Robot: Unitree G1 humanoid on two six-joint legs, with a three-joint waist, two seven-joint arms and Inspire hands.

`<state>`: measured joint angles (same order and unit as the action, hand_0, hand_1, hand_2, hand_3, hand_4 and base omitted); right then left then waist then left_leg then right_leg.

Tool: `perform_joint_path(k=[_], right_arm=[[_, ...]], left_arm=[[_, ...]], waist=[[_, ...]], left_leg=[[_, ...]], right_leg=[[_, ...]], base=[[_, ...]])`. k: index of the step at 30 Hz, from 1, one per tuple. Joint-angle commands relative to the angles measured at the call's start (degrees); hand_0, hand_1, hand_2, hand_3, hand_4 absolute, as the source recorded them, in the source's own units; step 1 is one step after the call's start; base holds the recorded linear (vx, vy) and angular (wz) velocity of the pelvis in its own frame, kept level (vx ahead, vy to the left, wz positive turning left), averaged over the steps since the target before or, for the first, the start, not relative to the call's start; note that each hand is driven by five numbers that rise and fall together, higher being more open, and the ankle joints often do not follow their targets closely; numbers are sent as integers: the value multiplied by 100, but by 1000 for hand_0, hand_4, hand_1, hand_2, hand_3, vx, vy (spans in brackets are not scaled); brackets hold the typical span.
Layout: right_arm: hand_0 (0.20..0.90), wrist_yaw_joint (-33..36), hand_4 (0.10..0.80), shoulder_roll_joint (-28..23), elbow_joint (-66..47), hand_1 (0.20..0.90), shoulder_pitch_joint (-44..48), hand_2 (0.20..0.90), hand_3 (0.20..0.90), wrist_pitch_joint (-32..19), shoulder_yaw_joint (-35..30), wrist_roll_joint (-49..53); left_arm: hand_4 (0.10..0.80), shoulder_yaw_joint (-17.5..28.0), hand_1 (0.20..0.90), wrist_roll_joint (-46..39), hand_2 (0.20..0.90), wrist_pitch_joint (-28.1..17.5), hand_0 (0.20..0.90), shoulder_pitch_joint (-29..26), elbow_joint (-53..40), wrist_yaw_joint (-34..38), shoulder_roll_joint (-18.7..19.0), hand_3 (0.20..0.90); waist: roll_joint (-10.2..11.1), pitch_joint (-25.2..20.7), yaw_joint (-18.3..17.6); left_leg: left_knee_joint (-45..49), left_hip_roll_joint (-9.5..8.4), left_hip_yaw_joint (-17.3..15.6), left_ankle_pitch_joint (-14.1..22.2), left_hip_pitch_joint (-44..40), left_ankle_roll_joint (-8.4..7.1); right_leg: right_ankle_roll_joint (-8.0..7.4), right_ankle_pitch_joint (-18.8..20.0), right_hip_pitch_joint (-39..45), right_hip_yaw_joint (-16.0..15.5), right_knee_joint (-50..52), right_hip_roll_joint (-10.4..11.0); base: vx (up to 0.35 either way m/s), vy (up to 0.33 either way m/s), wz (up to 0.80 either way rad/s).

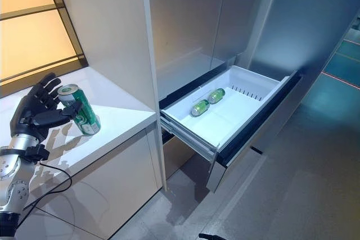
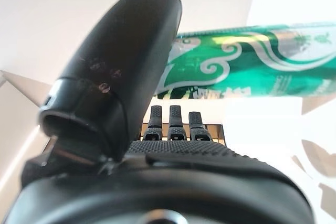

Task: Put drinks into fridge and close the fridge

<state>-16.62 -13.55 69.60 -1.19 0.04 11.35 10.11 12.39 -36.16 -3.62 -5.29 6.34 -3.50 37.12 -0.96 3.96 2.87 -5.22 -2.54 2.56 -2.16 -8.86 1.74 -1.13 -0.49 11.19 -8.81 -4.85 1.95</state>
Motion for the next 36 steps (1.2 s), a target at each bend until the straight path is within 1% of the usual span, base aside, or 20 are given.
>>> perform_joint_path(k=[1, 22, 36], right_arm=[[900, -193, 800, -152, 201, 900, 52, 900, 900, -35, 181, -157], [900, -170, 800, -155, 217, 900, -26, 900, 900, -57, 173, -75], [900, -151, 800, -163, 201, 900, -51, 900, 900, -65, 147, -32]], left_arm=[[800, 273, 900, -202, 900, -379, 900, -1165, 126, -88, 526, 900], [800, 188, 900, -145, 900, -284, 900, -1359, 533, -154, 644, 900], [800, 111, 900, -209, 900, -390, 900, -1448, 726, -153, 557, 900]], waist=[[-132, -118, -47], [-122, -107, -194], [-102, -76, -287]], left_leg=[[66, -43, -407, 562, -251, -16], [105, -111, -452, 645, -301, 89], [153, -143, -504, 702, -313, 154]], right_leg=[[-182, -317, -142, 106, 394, -74], [-217, -287, -208, 349, 442, -59], [-236, -283, -286, 490, 533, -46]], base=[[20, 7, -3], [25, 10, -6], [19, 9, -6]])
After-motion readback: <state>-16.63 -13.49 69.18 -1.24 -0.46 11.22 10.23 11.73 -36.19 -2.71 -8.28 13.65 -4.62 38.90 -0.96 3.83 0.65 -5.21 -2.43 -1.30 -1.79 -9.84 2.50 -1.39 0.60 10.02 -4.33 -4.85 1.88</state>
